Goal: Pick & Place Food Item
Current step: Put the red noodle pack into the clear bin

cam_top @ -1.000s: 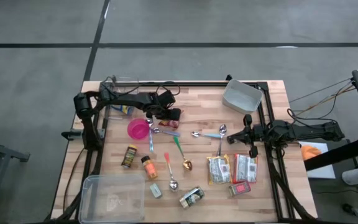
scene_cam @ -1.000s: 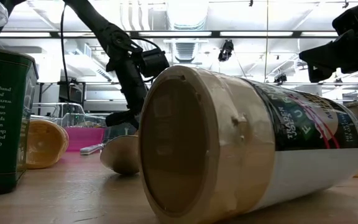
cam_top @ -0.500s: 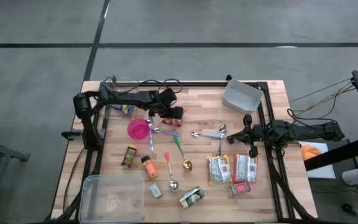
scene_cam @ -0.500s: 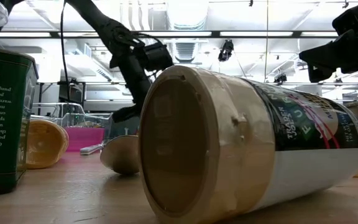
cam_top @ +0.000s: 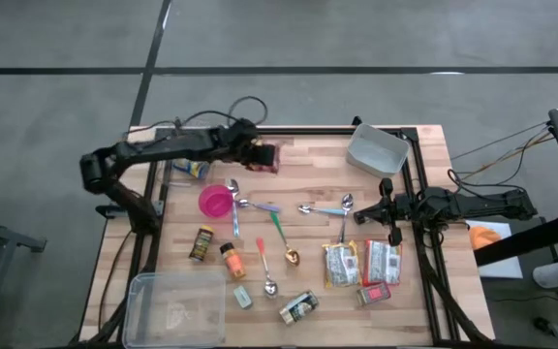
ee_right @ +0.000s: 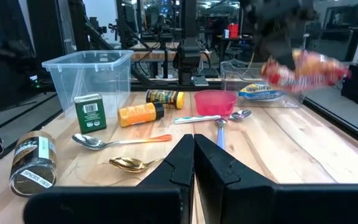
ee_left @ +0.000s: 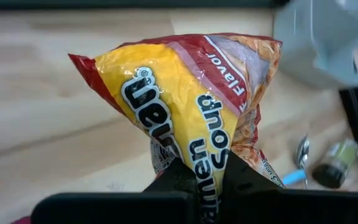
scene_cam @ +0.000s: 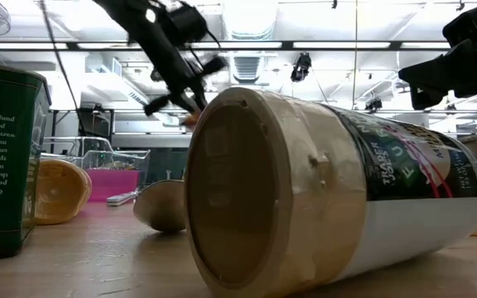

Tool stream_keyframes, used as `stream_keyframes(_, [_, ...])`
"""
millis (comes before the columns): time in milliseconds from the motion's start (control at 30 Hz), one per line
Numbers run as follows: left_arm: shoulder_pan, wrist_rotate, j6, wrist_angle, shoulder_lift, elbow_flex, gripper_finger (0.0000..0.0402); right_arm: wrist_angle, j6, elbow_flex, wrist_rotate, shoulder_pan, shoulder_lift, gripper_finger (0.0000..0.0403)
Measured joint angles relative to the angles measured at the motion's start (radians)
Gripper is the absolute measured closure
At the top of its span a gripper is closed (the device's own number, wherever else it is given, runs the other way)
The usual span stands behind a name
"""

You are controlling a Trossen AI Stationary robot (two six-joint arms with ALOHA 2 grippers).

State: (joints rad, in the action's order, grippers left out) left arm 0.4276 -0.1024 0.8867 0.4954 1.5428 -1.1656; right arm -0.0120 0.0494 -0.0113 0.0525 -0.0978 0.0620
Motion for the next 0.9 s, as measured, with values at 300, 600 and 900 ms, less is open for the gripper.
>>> stream_keyframes(300, [0.041,-0.171,0.000,0.313,-0.239,0.001,0.0383,-0.001,0.000,0.000,0.000,0.000,0.000,0.0393])
stream_keyframes(600, [0.118,-0.281,0.008,0.618,-0.370,0.013,0.0381,0.000,0.000,0.000,0.000,0.000,0.000,0.0393])
stream_keyframes(900, [0.225,-0.304,0.056,0.649,-0.426,0.164,0.0381,0.000,0.000,0.000,0.000,0.000,0.000,0.0393])
